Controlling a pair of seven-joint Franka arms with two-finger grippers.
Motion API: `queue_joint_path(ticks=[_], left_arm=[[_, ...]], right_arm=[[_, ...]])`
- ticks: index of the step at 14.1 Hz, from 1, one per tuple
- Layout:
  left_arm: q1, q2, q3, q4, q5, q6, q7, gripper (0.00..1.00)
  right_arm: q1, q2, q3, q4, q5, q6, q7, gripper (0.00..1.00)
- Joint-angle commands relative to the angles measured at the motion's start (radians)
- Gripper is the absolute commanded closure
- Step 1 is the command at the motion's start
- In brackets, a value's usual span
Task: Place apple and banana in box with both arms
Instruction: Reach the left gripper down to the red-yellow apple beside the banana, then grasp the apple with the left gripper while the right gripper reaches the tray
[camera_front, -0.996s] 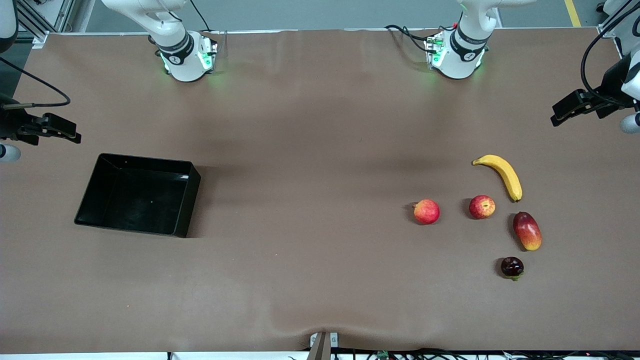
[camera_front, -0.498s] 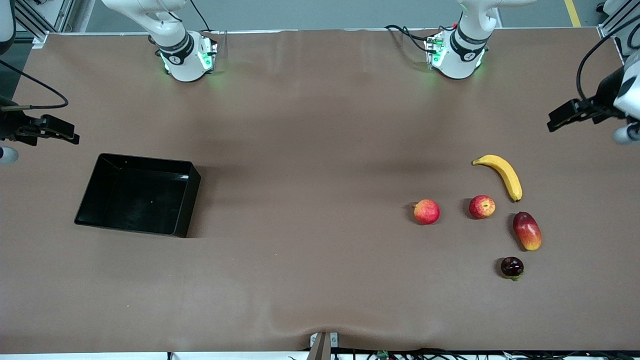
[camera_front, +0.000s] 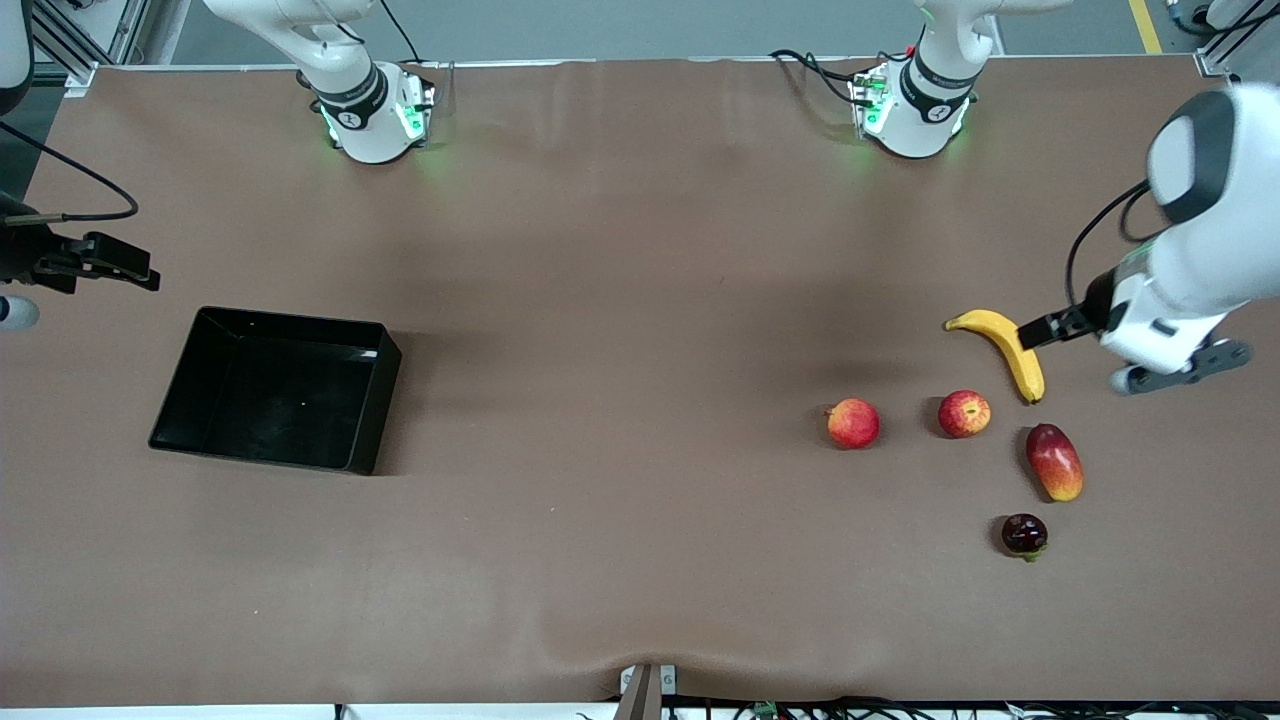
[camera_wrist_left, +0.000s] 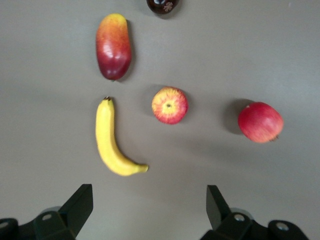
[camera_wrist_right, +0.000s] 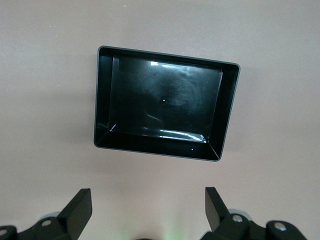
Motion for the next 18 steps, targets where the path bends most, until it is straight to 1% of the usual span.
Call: queue_joint_path(ticks=[1,2,4,5,8,12,15,16,17,18], left_arm=[[0.005,0.023,-0.003,-0.08,0.016,0.131,-0.014,0.0],[0.001,0.03,-0.003,-0.122,0.016,0.219,-0.014,0.0],[-0.001,0.079,-0.004,-0.193,0.016,0.393,-0.012,0.0],[0.004,0.116,-0.003,-0.207,0.017,0.453,0.006,0.0],[0.006,0.242,-0.003,-0.207,0.016,0.612,0.055,0.0],[0.002,0.329,-0.001,-0.203,0.017,0.688,0.058,0.0],[0.006,0.354,-0.003,-0.204,0.017,0.705,0.058,0.0],[0.006,0.354,-0.003,-0.206,0.017,0.705,0.058,0.17],[0.006,0.354,-0.003,-0.206,0.017,0.703,0.057,0.45],[0.006,0.351,-0.003,-0.204,0.017,0.7,0.057,0.75]], right_arm=[[-0.017,-0.002,0.01,-0.011,-0.011,0.009,-0.014,0.0],[-0.02,-0.002,0.01,-0.015,-0.012,0.009,-0.014,0.0],[-0.02,-0.002,0.01,-0.015,-0.012,0.011,-0.014,0.0],[-0.02,-0.002,0.01,-0.015,-0.012,0.012,-0.014,0.0],[-0.017,0.007,0.011,-0.023,-0.009,0.02,-0.014,0.0],[-0.017,0.015,0.011,-0.066,-0.003,0.066,-0.014,0.0],[-0.018,0.015,0.01,-0.173,-0.005,0.184,-0.016,0.0],[-0.02,0.015,0.01,-0.211,-0.005,0.23,-0.017,0.0],[-0.02,0.015,0.01,-0.247,-0.006,0.276,-0.028,0.0],[-0.029,0.017,0.008,-0.285,-0.009,0.328,-0.052,0.0]])
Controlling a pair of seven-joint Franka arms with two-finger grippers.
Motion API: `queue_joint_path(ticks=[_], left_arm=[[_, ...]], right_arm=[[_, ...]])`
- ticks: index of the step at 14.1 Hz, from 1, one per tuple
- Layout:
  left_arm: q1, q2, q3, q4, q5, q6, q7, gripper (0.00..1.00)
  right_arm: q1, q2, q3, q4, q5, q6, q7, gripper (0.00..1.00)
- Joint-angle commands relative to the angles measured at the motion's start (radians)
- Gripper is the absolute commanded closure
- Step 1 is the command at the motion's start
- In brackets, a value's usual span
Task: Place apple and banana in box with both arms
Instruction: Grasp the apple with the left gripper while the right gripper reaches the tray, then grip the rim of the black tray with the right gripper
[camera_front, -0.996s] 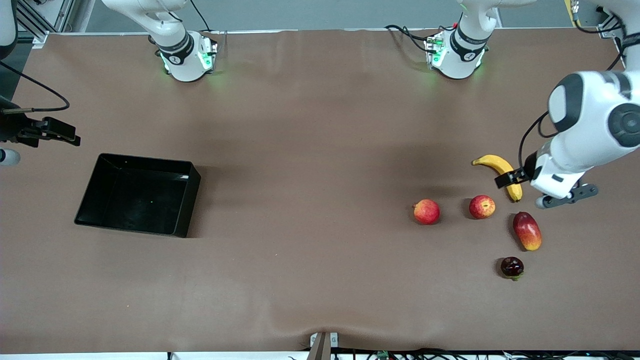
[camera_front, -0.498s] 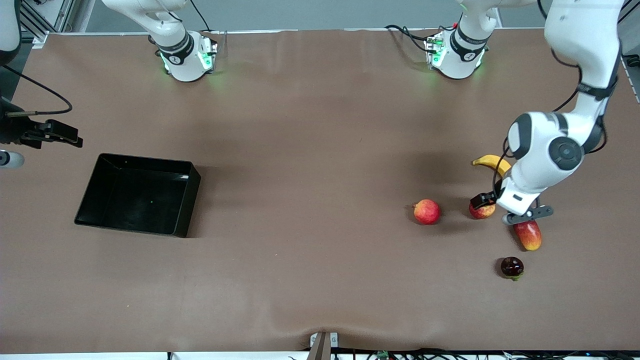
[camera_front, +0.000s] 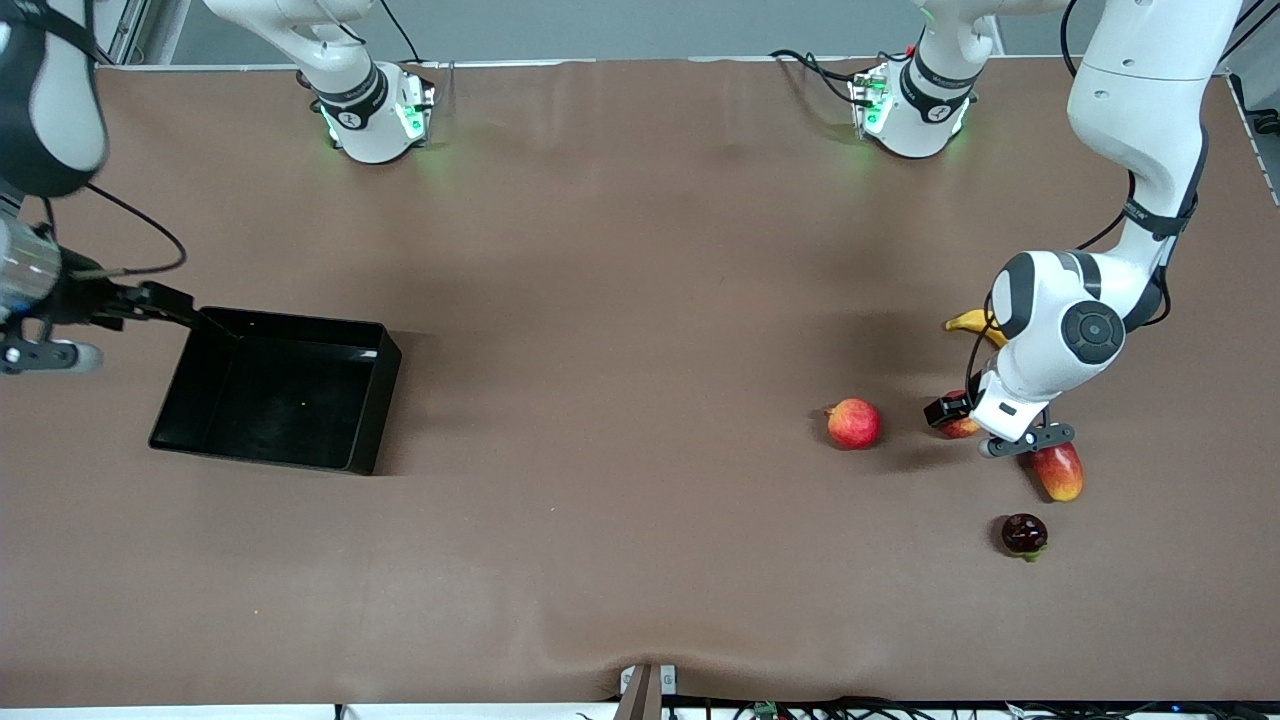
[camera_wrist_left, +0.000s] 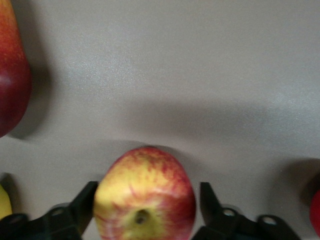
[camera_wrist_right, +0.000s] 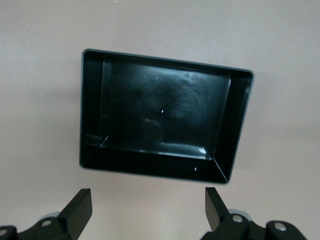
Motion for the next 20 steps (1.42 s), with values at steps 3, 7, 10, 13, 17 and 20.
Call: queue_joint_path(ticks=[3,7,10,13,17,20], left_arm=[[0.003,-0.032,-0.003,0.007,0.015,0.001,0.001,1.0],[-0.005,-0.117,-0.006,0.048,0.015,-0.135,-0.012,1.0],[-0.016,-0.14,-0.02,0.165,0.015,-0.337,-0.051,1.0],[-0.031,-0.137,-0.026,0.263,0.015,-0.489,-0.1,1.0],[-0.034,-0.129,-0.026,0.328,0.013,-0.559,-0.123,1.0],[-0.036,-0.123,-0.026,0.329,0.013,-0.557,-0.123,1.0]], right_arm=[[-0.118,0.001,0.01,-0.194,-0.011,0.261,-0.168,0.0],[-0.209,0.081,0.01,-0.236,-0.011,0.401,-0.256,0.0],[-0.241,0.152,0.01,-0.237,-0.011,0.466,-0.258,0.0],[-0.272,0.205,0.01,-0.248,-0.011,0.527,-0.258,0.0],[-0.292,0.265,0.01,-0.295,-0.011,0.661,-0.273,0.0],[-0.306,0.301,0.011,-0.295,-0.003,0.668,-0.273,0.0]])
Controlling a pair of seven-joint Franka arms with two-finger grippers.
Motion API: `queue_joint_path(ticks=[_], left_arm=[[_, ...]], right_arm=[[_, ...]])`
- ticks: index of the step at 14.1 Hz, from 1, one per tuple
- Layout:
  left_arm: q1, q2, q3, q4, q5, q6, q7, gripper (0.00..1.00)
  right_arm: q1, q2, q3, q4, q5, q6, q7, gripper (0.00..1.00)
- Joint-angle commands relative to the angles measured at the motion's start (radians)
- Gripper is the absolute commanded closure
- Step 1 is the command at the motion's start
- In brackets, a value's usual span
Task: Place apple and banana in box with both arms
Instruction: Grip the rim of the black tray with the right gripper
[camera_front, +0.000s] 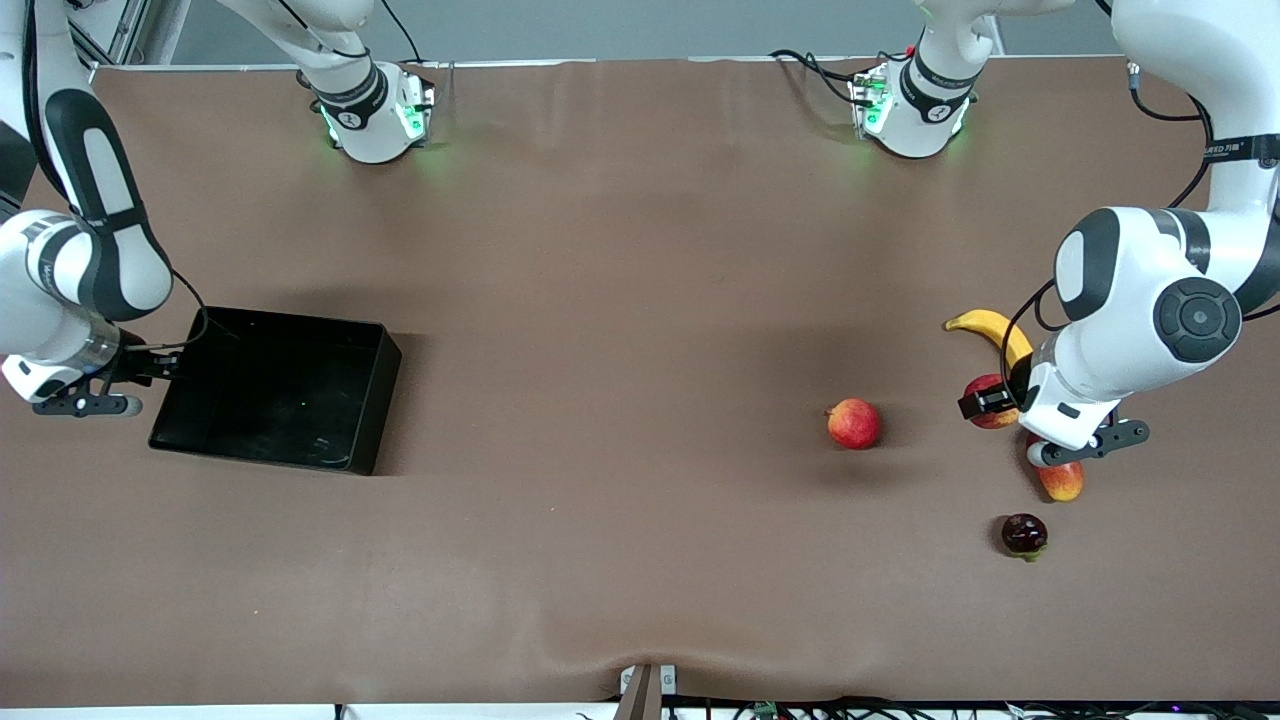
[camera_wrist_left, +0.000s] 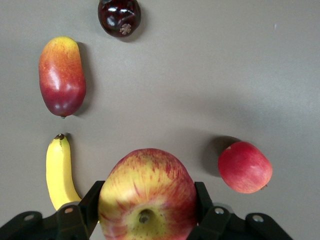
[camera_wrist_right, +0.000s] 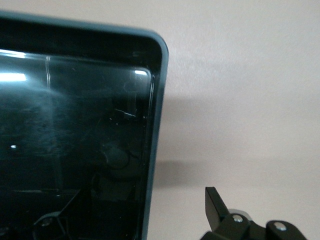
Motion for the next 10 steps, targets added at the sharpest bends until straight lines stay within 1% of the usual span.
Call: queue_joint_path(ticks=[1,2,3,10], left_arm=[[-0.002,0.017,-0.001,0.029,0.013,-0.022,-0.016,1.0],[-0.002,0.017,-0.001,0.028,0.013,-0.022,-0.018,1.0],[0.001,0.017,-0.001,0.026,0.015,-0.022,-0.018,1.0],[0.009,0.017,-0.001,0.026,0.015,-0.022,-0.018,1.0]], right_arm=[[-0.026,0.014,0.02,-0.009,-0.001,0.013,-0.013,0.06],[-0.023,0.025,0.02,-0.007,-0.001,0.011,-0.013,0.68],[-0.024,0.028,0.02,-0.007,0.001,0.01,-0.011,1.0],[-0.013,0.016,0.023,0.017,0.002,-0.009,-0.008,1.0]])
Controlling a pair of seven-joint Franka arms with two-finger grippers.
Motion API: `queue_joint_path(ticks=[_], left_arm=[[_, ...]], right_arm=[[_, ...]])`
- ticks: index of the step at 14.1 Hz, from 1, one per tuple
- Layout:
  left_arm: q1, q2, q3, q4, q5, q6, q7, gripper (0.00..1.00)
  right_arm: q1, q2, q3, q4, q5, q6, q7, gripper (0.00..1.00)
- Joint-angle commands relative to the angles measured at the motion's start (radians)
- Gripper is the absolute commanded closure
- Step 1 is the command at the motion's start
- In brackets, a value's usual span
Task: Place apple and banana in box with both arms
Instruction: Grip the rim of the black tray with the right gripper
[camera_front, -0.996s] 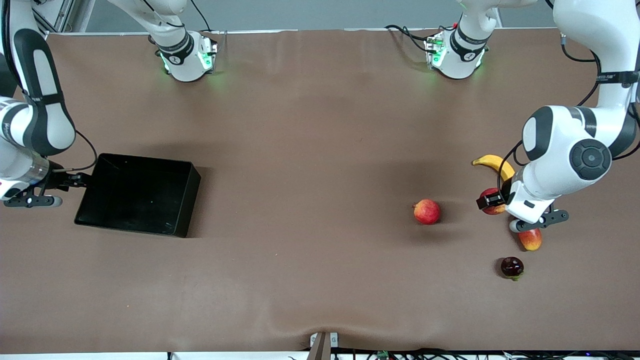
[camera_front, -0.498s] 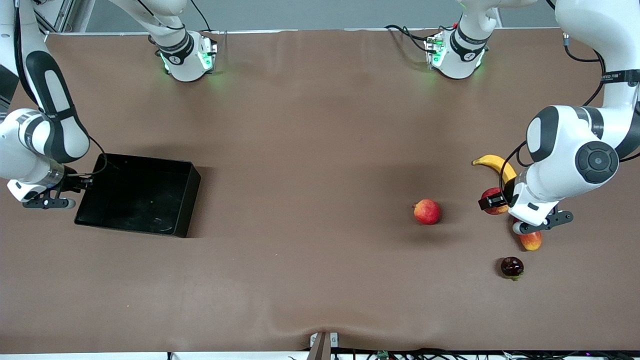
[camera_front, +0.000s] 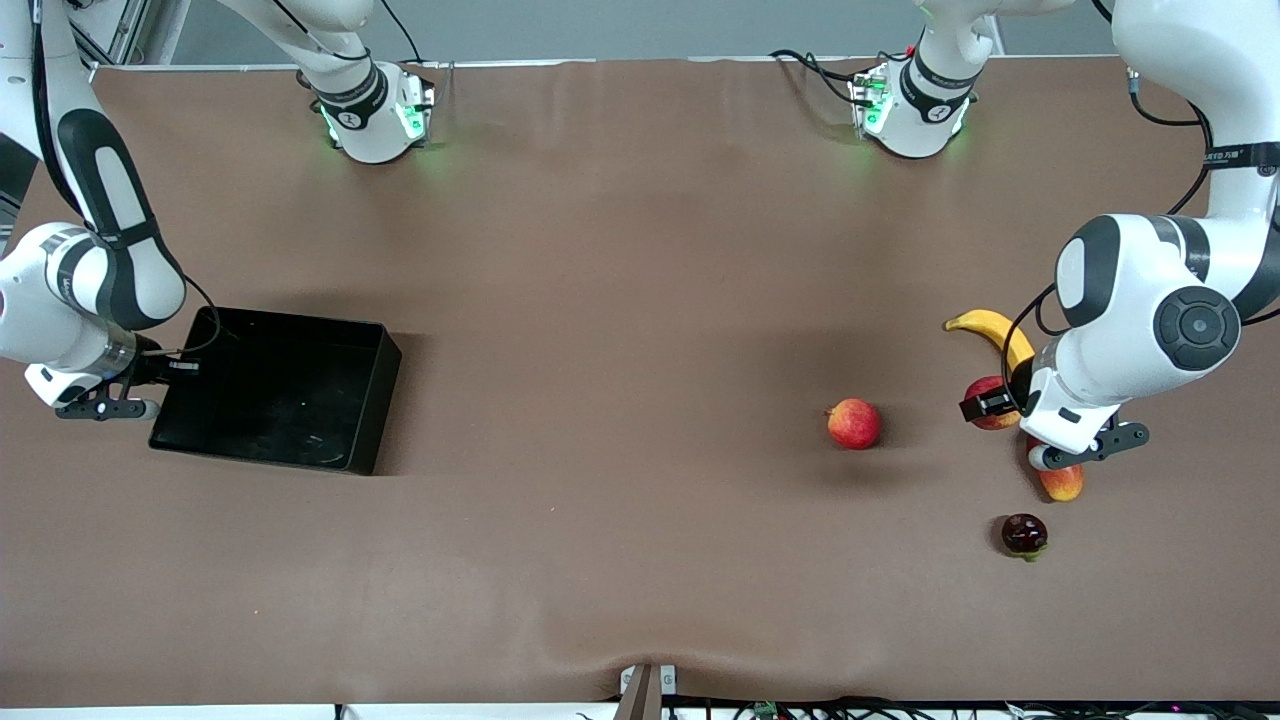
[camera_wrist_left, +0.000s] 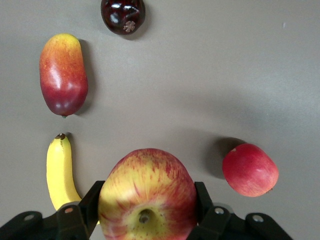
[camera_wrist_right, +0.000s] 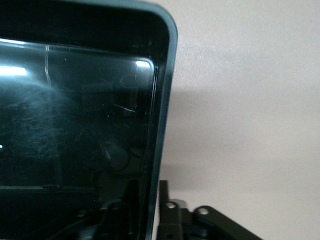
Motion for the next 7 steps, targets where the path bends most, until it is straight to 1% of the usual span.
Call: queue_joint_path(ticks=[1,2,5,7], left_arm=[[0.004,0.005,-0.004,0.023,0.015,-0.022,-0.017,1.0],[0.004,0.005,-0.004,0.023,0.015,-0.022,-0.017,1.0],[0.006,0.005,-0.004,0.024,0.015,-0.022,-0.017,1.0],[0.006,0.005,-0.004,0.026,0.013,-0.022,-0.017,1.0]], right_arm=[[-0.009,-0.028,0.014,0.018,0.002,-0.034,-0.008,1.0],[-0.009,-0.043,0.017,0.035,0.002,-0.076,-0.011,1.0],[0.041,-0.118,0.018,0.114,0.002,-0.271,-0.006,1.0],[0.079,-0.201,0.026,0.135,0.005,-0.392,-0.008,1.0]])
